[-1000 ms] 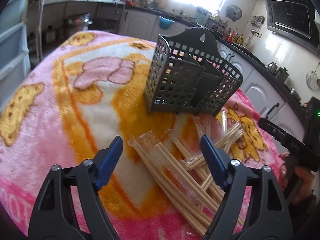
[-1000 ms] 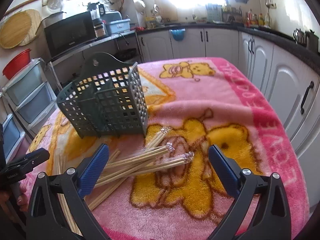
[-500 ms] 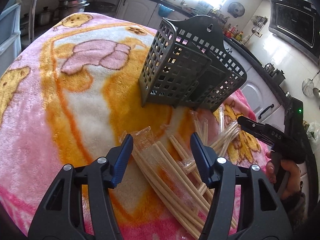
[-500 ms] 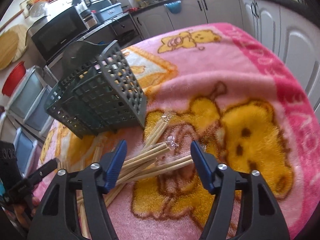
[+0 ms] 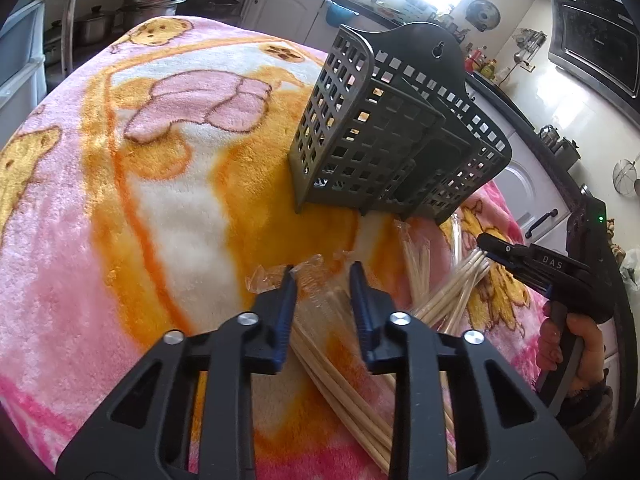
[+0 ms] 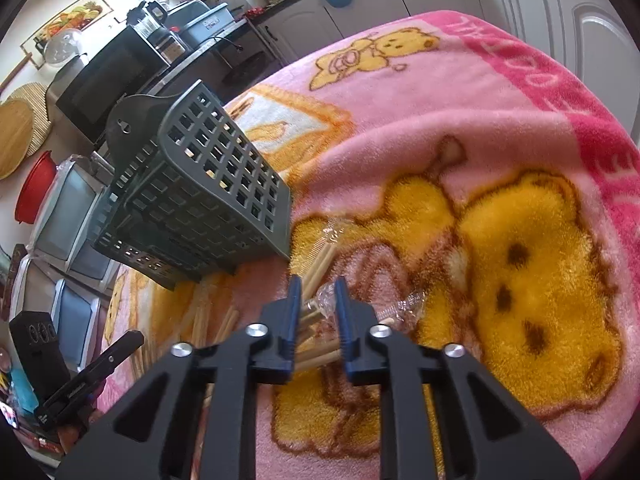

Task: Organize utensils
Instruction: 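Lift the held chopsticks with both grippers and carry them above the green caddy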

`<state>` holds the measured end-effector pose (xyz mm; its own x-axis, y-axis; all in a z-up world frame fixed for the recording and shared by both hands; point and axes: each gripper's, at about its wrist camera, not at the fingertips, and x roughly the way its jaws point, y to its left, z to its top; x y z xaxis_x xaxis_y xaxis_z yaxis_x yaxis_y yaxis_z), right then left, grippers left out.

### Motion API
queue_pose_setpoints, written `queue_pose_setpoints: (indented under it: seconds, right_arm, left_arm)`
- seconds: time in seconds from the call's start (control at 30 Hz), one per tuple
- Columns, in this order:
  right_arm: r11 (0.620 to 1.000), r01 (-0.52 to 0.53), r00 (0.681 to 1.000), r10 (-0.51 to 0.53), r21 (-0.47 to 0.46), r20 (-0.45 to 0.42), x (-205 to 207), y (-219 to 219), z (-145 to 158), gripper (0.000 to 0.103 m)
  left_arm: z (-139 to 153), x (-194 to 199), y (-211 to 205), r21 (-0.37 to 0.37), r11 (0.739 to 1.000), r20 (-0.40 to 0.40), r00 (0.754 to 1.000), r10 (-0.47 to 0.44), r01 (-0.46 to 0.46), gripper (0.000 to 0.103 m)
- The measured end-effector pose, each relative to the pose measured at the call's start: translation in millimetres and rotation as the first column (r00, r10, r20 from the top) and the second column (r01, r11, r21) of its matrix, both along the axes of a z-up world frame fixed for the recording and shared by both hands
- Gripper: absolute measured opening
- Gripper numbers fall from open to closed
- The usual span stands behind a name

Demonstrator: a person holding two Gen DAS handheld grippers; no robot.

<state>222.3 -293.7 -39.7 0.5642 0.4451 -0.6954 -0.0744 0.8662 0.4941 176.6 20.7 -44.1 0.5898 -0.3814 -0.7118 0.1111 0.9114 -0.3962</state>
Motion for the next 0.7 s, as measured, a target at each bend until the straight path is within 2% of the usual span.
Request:
queue_pose_setpoints:
  seconds: [0.23, 0.47, 0.7]
  right_arm:
    - [1.000, -0.004, 0.996, 0.006, -0.023, 0.093, -7, 1, 22, 0.010]
    - [0.997, -0.025, 0.974, 0.040, -0.072, 0.223, -22, 10, 57, 0.008]
    - [0.989, -0.080, 0.930, 0.120, -0.128, 0.347, -42, 29, 102, 0.007]
  left_arm:
    - [7, -1, -1, 0.000, 1.000, 0.024, 1.000, -0.015, 0.015, 0.005]
    - [34, -7, 0, -0.011, 0.999, 0.097, 0.995, -0.031, 0.033, 0.004]
    - [69, -12, -2, -0.014, 0.998, 0.181, 0.982, -0.050, 0.054, 0.003]
